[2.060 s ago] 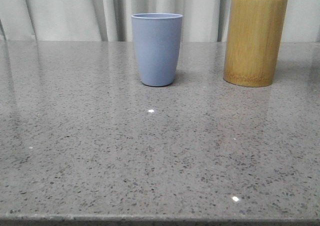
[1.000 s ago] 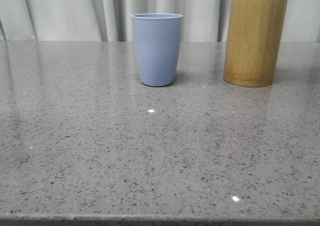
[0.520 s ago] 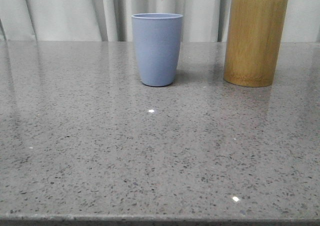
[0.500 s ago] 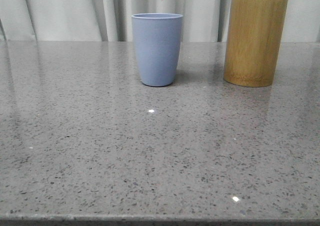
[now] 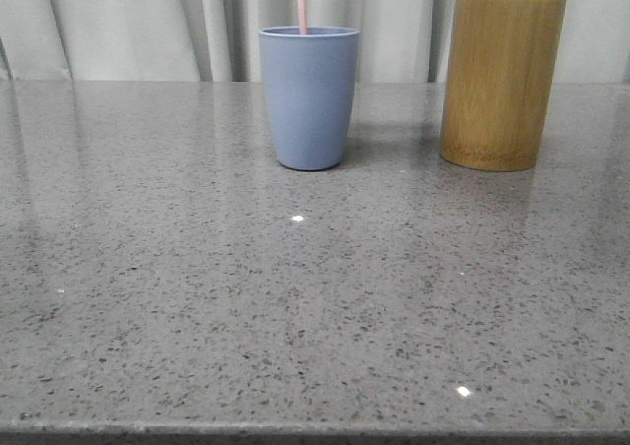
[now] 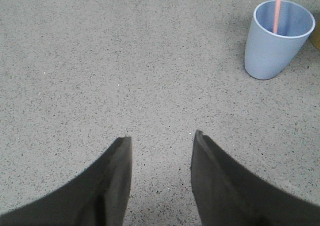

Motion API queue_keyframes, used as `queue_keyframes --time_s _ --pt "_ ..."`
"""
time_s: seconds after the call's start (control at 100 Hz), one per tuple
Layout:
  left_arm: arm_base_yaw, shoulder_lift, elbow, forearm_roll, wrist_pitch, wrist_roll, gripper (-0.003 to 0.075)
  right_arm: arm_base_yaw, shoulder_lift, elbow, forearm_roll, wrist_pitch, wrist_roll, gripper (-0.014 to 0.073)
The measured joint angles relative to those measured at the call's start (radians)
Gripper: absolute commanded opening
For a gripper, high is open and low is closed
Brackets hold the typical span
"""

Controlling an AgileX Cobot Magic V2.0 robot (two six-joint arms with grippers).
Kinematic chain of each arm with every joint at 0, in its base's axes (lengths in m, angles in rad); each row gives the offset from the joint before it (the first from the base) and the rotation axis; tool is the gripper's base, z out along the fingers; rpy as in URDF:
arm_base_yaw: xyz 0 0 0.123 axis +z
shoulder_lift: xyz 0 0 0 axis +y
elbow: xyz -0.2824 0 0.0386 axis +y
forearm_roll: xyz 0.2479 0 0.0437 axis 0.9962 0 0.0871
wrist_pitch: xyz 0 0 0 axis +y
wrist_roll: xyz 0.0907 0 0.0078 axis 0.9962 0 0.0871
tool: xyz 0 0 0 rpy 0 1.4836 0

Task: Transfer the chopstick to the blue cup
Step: 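Carry the pink chopstick with the right gripper over the blue cup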

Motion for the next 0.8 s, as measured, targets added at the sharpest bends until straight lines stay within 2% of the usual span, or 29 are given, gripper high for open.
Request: queue_keyframes --time_s 0.2,0.3,0.8 --pt "0.000 0.000 0.000 0.000 0.000 0.000 0.0281 0.000 0.023 0.000 0.000 0.026 0.000 0.0244" --pt "0.000 0.000 0.000 0.000 0.002 0.000 0.0281 0.000 0.023 0.000 0.000 0.030 0.000 0.0314" --pt "0.000 0.000 0.000 0.004 -0.010 0.000 0.0281 0.000 -0.041 0.000 -0.002 0.047 0.000 0.0317"
